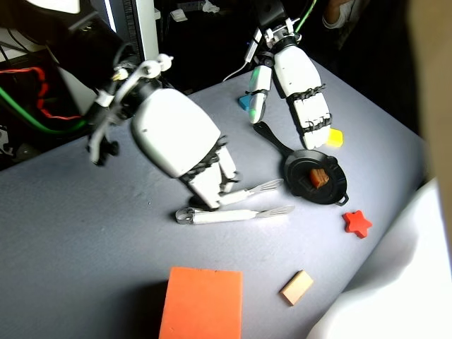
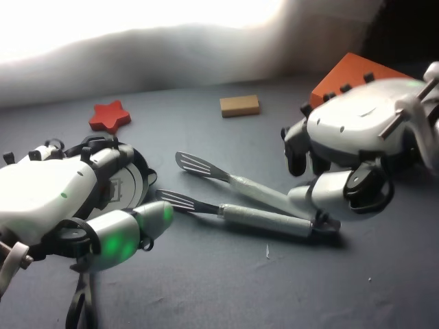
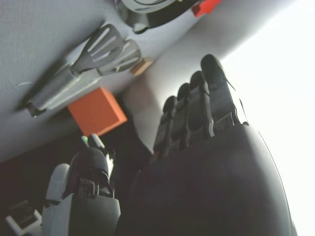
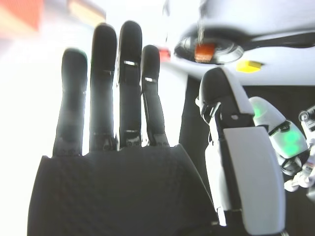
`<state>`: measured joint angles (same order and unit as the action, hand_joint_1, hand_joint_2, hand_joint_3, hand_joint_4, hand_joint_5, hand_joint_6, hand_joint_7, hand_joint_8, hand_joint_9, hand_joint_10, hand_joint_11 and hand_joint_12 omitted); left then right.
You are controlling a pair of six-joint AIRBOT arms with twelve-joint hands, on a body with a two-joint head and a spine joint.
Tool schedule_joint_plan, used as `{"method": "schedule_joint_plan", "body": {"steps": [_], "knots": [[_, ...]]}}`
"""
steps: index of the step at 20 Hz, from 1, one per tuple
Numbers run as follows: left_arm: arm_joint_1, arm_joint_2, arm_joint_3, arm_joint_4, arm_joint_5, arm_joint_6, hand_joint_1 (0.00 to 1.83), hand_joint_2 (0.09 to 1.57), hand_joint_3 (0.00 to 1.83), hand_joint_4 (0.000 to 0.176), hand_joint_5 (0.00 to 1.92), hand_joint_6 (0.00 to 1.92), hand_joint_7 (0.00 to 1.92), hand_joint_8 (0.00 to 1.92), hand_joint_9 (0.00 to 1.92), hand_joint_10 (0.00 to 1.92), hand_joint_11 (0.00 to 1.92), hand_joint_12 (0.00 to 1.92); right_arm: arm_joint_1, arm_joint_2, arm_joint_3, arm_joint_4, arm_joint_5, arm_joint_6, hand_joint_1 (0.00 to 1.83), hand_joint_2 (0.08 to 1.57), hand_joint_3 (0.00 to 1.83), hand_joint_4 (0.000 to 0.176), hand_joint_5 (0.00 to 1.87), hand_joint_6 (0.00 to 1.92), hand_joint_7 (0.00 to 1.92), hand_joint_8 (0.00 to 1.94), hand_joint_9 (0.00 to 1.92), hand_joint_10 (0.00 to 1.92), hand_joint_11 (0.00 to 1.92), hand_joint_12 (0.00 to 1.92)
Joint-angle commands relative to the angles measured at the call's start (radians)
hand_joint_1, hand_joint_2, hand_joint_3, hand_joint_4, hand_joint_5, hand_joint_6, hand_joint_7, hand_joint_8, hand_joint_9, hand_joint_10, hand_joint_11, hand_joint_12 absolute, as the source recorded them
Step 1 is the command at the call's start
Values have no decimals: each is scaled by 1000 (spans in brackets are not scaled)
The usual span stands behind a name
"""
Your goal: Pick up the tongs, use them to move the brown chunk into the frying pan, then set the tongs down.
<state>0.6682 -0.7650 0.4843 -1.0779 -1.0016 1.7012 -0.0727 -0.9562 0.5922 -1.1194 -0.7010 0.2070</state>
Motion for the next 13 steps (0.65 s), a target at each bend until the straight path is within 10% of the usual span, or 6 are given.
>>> {"method": "schedule_joint_plan", "body": {"steps": [1,2,4,6,12,13], "knots": [[-8,2,2,59,-78,0,302,1363,4,0,530,23,726,43,707,239,230,1372,14,7,-15,-52,18,-11,582,1353,6,0,499,858,679,789,529,1465,331,1919],[-11,2,5,59,-78,-1,422,1380,2,0,643,11,836,57,714,504,306,1461,19,18,-43,-52,-4,-31,635,1348,1,0,535,883,703,857,562,1488,377,1921],[-16,2,7,64,-78,-2,936,1350,1,0,595,1503,935,540,722,1144,451,1651,17,37,-82,-52,-32,-37,938,1365,0,0,563,1595,744,1194,650,1545,490,1921],[-18,0,5,64,-78,-2,1080,1330,14,0,605,1695,644,1444,627,1518,411,1837,-7,54,-102,-63,-33,-16,1087,1335,0,0,551,1583,712,1547,714,1618,622,1916],[-17,-6,-6,67,-78,11,338,1557,95,0,548,1592,716,1327,633,1507,449,1818,-120,80,-97,-252,-14,120,829,1476,13,0,384,1839,682,1681,732,1855,679,1921],[-16,-6,-6,67,-78,13,715,1476,55,0,465,1785,769,1298,677,1422,417,1710,-120,80,-87,-255,-16,127,910,1433,0,0,479,1755,817,1529,862,1768,839,1921]]}}
